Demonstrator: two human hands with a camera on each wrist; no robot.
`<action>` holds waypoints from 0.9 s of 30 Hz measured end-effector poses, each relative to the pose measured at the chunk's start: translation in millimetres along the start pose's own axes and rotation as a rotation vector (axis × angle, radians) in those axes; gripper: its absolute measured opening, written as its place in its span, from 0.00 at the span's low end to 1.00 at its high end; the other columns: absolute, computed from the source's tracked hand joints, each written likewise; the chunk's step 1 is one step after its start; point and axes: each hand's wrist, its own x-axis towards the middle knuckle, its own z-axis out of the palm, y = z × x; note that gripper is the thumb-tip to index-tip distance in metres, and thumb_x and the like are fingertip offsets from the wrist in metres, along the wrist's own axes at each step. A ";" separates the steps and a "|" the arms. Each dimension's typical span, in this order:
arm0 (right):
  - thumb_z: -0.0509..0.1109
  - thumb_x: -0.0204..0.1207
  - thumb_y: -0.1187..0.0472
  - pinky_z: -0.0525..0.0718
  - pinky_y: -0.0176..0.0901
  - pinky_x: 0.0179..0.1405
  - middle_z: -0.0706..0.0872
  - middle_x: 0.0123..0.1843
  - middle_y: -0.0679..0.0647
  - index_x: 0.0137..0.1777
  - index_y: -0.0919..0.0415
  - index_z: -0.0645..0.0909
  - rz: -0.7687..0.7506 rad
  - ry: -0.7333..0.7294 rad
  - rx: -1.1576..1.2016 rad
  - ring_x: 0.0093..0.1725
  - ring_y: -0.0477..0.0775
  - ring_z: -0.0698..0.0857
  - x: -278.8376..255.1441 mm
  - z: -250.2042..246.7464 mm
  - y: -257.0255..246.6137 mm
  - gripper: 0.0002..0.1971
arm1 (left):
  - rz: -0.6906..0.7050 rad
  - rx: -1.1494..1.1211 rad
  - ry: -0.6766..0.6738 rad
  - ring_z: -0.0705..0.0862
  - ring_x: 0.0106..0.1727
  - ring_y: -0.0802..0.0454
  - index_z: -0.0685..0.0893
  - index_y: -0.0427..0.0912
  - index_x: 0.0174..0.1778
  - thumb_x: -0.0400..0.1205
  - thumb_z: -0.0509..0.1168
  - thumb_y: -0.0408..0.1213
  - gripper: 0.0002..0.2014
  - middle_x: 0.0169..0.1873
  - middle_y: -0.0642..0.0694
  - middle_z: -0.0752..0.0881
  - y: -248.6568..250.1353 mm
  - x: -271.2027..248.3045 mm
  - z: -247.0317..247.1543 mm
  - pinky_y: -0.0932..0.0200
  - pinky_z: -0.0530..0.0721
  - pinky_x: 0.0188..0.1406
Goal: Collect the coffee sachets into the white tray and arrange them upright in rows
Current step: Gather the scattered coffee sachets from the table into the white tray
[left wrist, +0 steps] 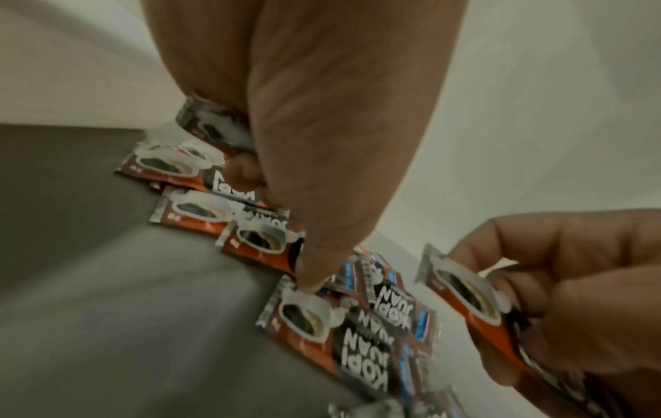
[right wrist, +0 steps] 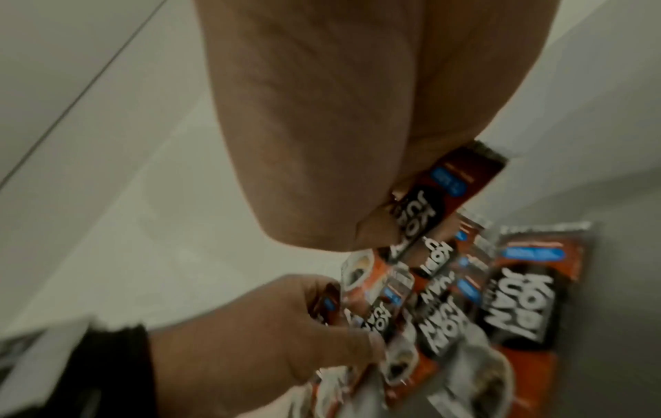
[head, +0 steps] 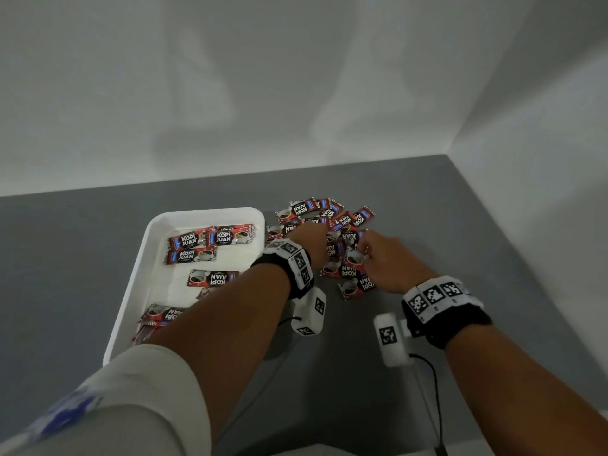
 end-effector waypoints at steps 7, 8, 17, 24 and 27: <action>0.71 0.72 0.51 0.87 0.45 0.53 0.87 0.54 0.48 0.55 0.51 0.87 -0.089 -0.149 -0.284 0.53 0.52 0.88 -1.7 32.5 2.0 0.13 | 0.069 0.045 -0.040 0.86 0.44 0.46 0.84 0.42 0.45 0.84 0.65 0.34 0.04 0.45 0.45 0.87 2.1 0.1 -0.6 0.59 0.84 0.40; 0.72 0.73 0.55 0.87 0.46 0.53 0.87 0.54 0.50 0.55 0.54 0.87 -0.095 -0.141 -0.326 0.53 0.54 0.88 0.1 34.1 4.6 0.11 | 0.061 -0.004 -0.027 0.84 0.41 0.47 0.81 0.42 0.40 0.83 0.65 0.35 0.06 0.41 0.46 0.85 0.8 0.4 -3.4 0.60 0.82 0.38; 0.72 0.78 0.58 0.81 0.46 0.63 0.82 0.65 0.57 0.64 0.60 0.84 -0.080 -0.159 -0.375 0.65 0.57 0.82 -4.1 35.6 5.7 0.16 | 0.006 -0.182 0.061 0.84 0.46 0.45 0.76 0.38 0.54 0.83 0.65 0.31 0.06 0.45 0.46 0.83 -10.8 1.6 -12.6 0.54 0.82 0.42; 0.72 0.81 0.57 0.81 0.50 0.68 0.83 0.68 0.59 0.69 0.60 0.82 -0.066 -0.165 -0.381 0.68 0.60 0.82 -7.2 40.7 8.6 0.18 | 0.020 0.166 -0.069 0.89 0.54 0.40 0.85 0.35 0.57 0.84 0.62 0.28 0.09 0.57 0.37 0.87 -4.1 -2.6 2.1 0.48 0.90 0.52; 0.70 0.80 0.59 0.85 0.52 0.63 0.86 0.63 0.57 0.65 0.58 0.82 -0.048 -0.198 -0.311 0.63 0.60 0.86 -10.2 35.3 2.0 0.15 | 0.042 0.176 -0.056 0.87 0.60 0.39 0.83 0.35 0.63 0.85 0.60 0.28 0.12 0.61 0.37 0.85 -6.0 -2.2 6.2 0.49 0.87 0.54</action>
